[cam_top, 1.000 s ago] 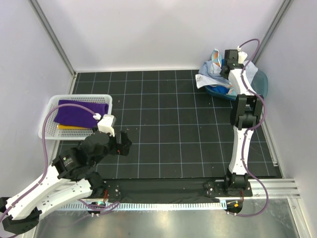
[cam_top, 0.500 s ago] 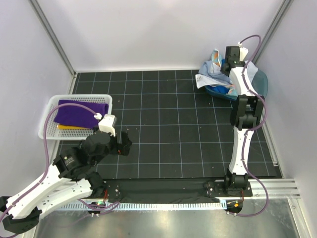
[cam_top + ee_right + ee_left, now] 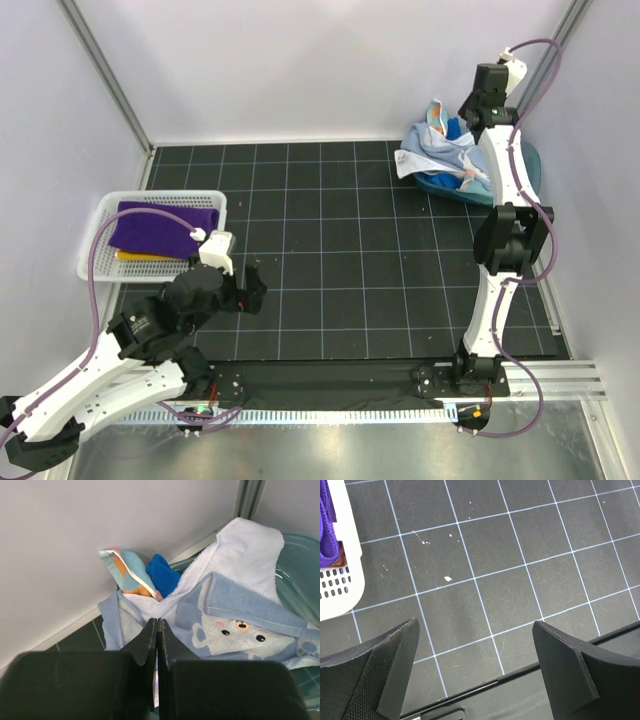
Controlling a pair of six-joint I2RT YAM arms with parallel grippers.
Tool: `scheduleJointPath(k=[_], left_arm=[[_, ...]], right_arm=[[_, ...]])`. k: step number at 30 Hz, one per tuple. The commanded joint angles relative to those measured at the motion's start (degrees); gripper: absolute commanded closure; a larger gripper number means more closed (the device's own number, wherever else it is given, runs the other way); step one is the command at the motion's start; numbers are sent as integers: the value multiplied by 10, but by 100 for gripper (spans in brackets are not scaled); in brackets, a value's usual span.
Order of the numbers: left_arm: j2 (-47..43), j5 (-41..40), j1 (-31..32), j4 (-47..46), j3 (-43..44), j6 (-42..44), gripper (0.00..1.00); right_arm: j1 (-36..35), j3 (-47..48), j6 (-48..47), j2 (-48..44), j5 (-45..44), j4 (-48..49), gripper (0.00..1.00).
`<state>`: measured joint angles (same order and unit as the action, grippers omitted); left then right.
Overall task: Fold and stack the towels
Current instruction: Grab crumpled towel
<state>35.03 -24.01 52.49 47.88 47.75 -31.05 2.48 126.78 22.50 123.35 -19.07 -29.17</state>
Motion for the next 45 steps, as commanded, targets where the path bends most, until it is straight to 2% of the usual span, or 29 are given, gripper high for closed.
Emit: scheduleJointPath(k=[1,3,4,6,7,9,12,19,26,29,32,33,35,45], left_arm=[[2,-7,1,-14,2,5,0],[0,-7,0,-14,2,5,0],[0,-7,0,-14,2,5,1],[0,-7,0,-15,2,5,0],[0,-6,0,-14,2,5,1],[0,-7,1,-14,2,5,0],[3,-7,0,-14,2,5,0],[6,-6,0,-14,2,5,1],[10,-8,1,-14,2,5,1],[12,-9,0,-13,2,5,0],[13,-9,0,-14,2,5,0],[13,-10,0,-13,2,5,0],[14,-10,0,-14,2,5,1],[16,-9,0,-14,3,5,1]], right_arm=[[-3,35,-15,-29,13,7,99],[-3,29,-17,-25,5,1,94],[-3,20,-18,-23,5,1,81],[-3,-10,-22,-20,8,7,70],[-3,-19,-23,-15,7,9,60],[-3,-40,-27,-9,6,15,51],[-2,-51,-36,8,2,18,45],[-2,-45,-42,65,-2,8,44],[-2,-35,-40,106,1,10,46],[-2,-35,-33,111,-1,10,51],[-2,-35,-31,113,-11,10,69],[-2,-35,-29,111,-14,10,83],[-2,-35,-26,103,-18,11,99],[-4,-20,-7,1,-26,32,99]])
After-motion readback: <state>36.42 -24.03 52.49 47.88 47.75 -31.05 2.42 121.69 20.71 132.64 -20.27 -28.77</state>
